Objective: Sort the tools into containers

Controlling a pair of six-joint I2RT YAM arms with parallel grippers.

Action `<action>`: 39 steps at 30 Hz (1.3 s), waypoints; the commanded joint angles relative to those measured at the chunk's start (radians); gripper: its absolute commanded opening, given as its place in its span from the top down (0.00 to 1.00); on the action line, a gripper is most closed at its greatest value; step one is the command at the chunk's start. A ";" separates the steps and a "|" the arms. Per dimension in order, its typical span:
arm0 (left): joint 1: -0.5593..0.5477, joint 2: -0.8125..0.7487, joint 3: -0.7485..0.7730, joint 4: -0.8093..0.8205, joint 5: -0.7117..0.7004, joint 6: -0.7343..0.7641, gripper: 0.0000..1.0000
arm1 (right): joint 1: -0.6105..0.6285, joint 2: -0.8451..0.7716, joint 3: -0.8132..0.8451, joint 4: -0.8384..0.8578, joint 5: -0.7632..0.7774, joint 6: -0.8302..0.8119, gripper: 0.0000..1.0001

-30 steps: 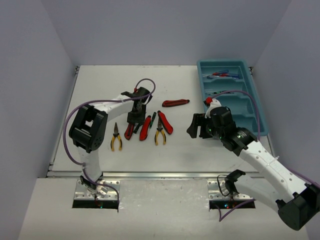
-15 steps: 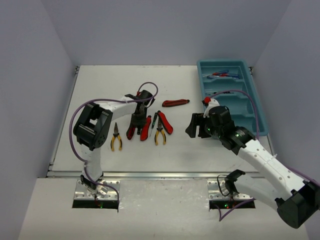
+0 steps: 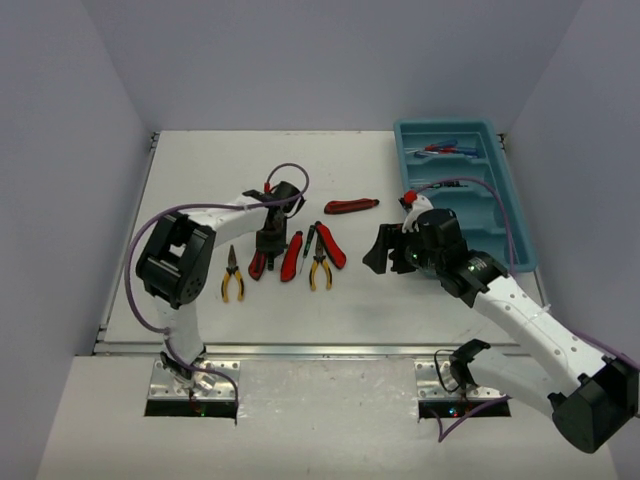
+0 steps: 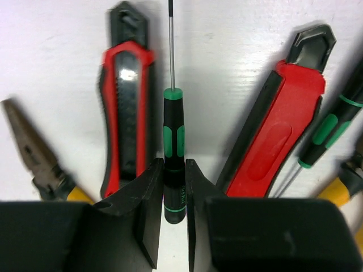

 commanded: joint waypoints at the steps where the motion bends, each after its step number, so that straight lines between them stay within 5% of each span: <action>1: -0.007 -0.268 -0.032 0.113 0.049 -0.087 1.00 | 0.000 0.057 -0.033 0.308 -0.328 0.062 0.26; 5: -0.014 -0.469 -0.149 0.321 0.328 -0.141 1.00 | 0.005 0.109 -0.089 0.599 -0.565 0.165 0.25; 10: -0.036 -0.614 -0.299 0.602 0.593 -0.267 1.00 | 0.021 0.231 -0.066 0.755 -0.627 0.237 0.29; 13: -0.049 -0.673 -0.366 0.763 0.627 -0.367 1.00 | 0.032 0.280 -0.050 0.828 -0.639 0.271 0.34; 23: -0.085 -0.744 -0.460 0.871 0.641 -0.469 1.00 | 0.055 0.350 0.048 0.766 -0.584 0.238 0.48; 31: -0.123 -0.740 -0.480 0.903 0.627 -0.482 1.00 | 0.056 0.384 0.061 0.787 -0.558 0.264 0.67; 33: -0.125 -0.743 -0.481 0.900 0.620 -0.472 1.00 | 0.056 0.389 0.074 0.762 -0.523 0.263 0.98; 35: -0.126 -0.751 -0.451 0.839 0.573 -0.449 0.73 | 0.056 0.388 0.084 0.711 -0.477 0.257 1.00; 36: -0.126 -0.754 -0.446 0.800 0.541 -0.434 0.68 | 0.056 0.386 0.086 0.689 -0.469 0.256 1.00; 38: -0.125 -0.764 -0.388 0.697 0.458 -0.383 0.13 | 0.045 0.380 0.082 0.658 -0.427 0.256 1.00; 39: -0.125 -0.772 -0.344 0.606 0.369 -0.361 0.06 | 0.020 0.373 0.072 0.635 -0.407 0.265 1.00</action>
